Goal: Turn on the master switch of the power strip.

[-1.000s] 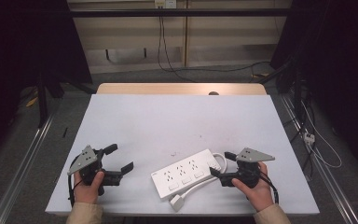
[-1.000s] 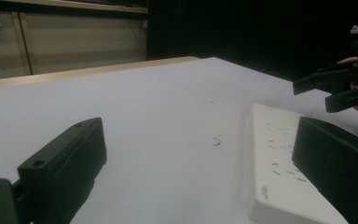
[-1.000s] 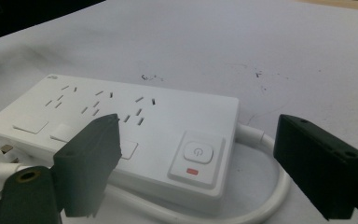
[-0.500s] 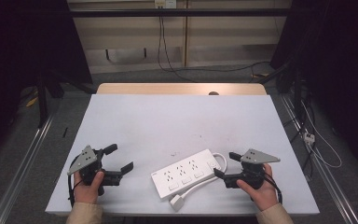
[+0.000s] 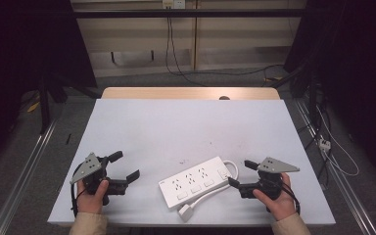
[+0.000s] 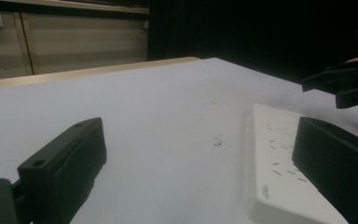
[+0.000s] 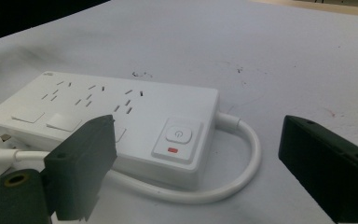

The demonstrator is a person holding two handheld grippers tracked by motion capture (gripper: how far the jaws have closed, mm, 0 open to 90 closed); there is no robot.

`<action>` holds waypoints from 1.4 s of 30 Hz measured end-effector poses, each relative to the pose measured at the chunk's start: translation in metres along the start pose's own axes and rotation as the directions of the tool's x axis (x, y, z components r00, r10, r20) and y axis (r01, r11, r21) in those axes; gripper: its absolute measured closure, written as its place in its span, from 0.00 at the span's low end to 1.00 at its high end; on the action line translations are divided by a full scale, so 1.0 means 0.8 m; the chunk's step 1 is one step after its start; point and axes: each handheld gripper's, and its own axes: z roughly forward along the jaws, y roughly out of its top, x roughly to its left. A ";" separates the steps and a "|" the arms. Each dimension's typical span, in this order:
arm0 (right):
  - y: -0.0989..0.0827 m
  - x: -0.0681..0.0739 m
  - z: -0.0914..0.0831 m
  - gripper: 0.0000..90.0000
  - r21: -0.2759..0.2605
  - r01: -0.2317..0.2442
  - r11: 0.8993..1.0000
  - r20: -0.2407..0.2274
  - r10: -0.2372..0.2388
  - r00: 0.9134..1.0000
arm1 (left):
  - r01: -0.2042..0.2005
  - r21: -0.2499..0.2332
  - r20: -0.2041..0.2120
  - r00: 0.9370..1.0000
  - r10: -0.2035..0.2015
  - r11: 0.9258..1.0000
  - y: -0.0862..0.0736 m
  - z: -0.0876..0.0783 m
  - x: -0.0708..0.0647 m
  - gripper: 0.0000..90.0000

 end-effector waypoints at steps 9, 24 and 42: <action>-0.004 -0.005 -0.008 0.12 -0.003 0.001 1.000 0.022 -0.001 1.000 | 0.002 0.000 -0.003 1.000 -0.002 1.000 0.000 0.000 0.000 0.03; -0.010 -0.017 -0.022 0.12 -0.009 -0.006 1.000 0.046 0.006 0.999 | 0.000 0.003 0.000 1.000 0.000 1.000 0.000 0.001 -0.001 0.03; -0.019 -0.032 -0.038 0.12 -0.009 -0.015 1.000 0.075 0.015 0.997 | 0.001 0.002 -0.002 1.000 -0.001 1.000 0.000 0.001 -0.001 0.03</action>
